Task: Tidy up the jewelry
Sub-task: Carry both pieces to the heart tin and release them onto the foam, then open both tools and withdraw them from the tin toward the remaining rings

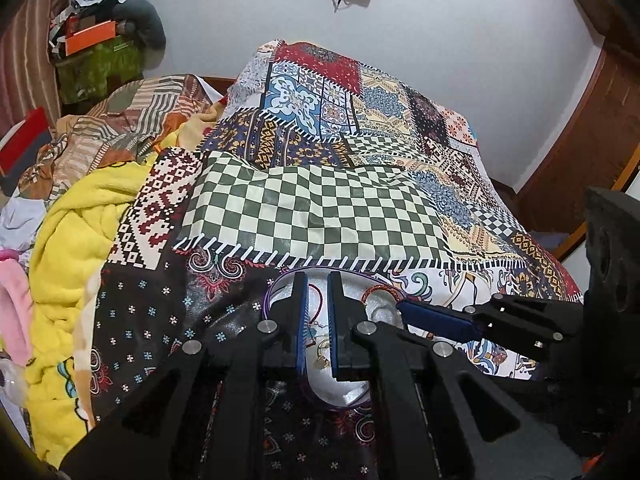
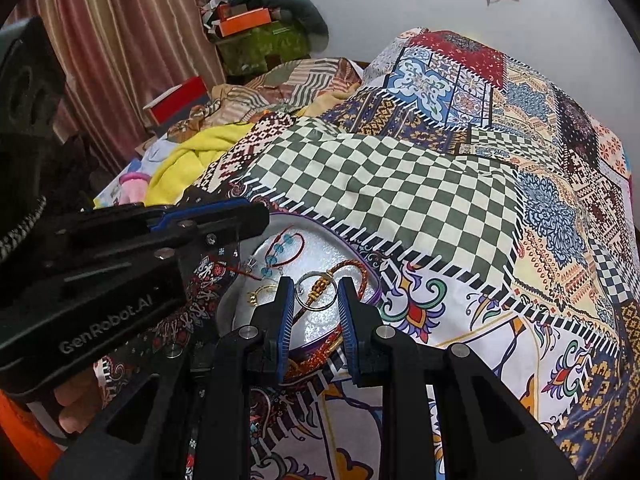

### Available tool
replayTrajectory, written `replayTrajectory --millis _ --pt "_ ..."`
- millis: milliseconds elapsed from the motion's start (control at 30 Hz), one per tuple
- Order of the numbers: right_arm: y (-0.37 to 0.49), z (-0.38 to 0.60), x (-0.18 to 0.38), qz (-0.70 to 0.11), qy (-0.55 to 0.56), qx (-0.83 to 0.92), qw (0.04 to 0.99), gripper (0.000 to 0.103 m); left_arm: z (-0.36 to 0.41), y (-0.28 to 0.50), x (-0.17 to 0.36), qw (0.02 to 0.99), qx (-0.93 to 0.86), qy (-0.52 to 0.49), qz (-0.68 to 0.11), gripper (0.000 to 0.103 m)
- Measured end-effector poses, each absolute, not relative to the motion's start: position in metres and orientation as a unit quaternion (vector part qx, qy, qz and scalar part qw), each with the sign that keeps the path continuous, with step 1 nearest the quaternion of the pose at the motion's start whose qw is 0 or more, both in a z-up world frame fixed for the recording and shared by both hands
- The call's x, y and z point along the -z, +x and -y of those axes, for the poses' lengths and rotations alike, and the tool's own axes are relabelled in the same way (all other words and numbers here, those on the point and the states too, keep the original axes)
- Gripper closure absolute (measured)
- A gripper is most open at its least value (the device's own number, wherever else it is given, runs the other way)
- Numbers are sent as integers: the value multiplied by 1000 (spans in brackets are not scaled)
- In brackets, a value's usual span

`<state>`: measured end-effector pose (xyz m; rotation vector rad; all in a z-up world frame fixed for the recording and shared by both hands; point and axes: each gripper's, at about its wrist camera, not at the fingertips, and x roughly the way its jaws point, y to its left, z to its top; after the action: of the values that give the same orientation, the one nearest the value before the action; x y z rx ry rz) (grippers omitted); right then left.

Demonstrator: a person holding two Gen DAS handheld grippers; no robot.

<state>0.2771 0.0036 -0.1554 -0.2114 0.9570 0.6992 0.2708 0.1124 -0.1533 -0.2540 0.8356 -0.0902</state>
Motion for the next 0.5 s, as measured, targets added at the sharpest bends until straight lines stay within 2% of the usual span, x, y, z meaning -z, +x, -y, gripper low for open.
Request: replayTrajectory --millis 167,367,500 --pt "274 -4 153 -459 -100 -330 819 80 -114 263 141 911 38 -117 -394 89" --pt "266 8 135 -443 -96 -321 831 79 -113 247 117 922 26 -103 -372 74" --pt "260 21 116 -429 -84 -313 843 79 -112 235 100 928 22 -97 -359 72"
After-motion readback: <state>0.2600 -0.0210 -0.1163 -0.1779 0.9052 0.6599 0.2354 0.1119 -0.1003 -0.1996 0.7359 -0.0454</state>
